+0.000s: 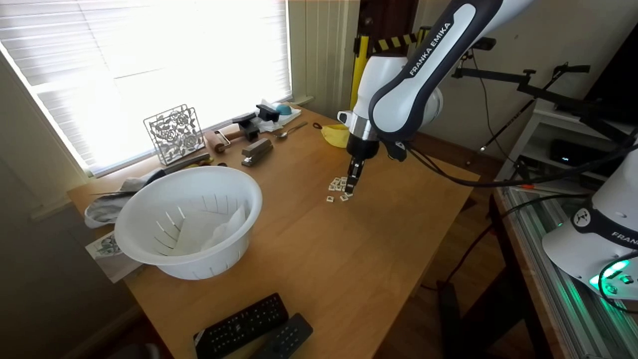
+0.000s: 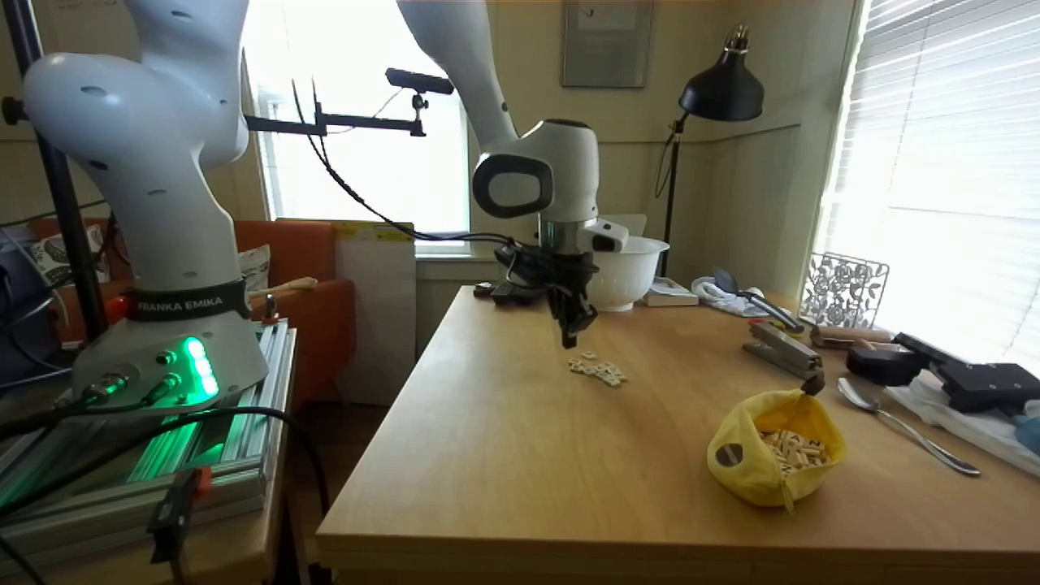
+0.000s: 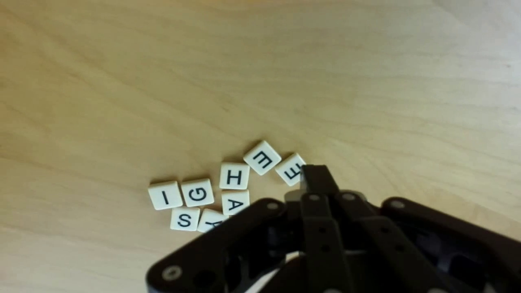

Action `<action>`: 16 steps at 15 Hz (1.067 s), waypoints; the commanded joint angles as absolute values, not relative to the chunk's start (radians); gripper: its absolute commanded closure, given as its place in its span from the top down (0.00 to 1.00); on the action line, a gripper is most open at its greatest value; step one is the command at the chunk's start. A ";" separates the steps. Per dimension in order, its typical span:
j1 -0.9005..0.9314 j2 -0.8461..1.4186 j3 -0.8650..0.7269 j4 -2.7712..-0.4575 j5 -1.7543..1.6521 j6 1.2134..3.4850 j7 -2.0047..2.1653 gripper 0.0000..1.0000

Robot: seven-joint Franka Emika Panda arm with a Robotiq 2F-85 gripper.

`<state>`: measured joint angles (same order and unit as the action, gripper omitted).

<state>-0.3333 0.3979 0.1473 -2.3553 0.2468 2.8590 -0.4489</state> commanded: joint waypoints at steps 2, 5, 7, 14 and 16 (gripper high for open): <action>-0.369 0.407 0.170 -2.360 0.254 2.893 -0.478 0.00; -0.379 0.426 0.180 -2.355 0.253 2.905 -0.475 0.00; -0.383 0.440 0.185 -2.354 0.250 2.915 -0.474 0.00; -0.427 0.503 0.234 -2.340 0.231 2.968 -0.475 0.00; -0.432 0.507 0.237 -2.332 0.217 2.965 -0.475 0.00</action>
<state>-0.4031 0.4792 0.2156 -2.3500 0.2473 2.9509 -0.4626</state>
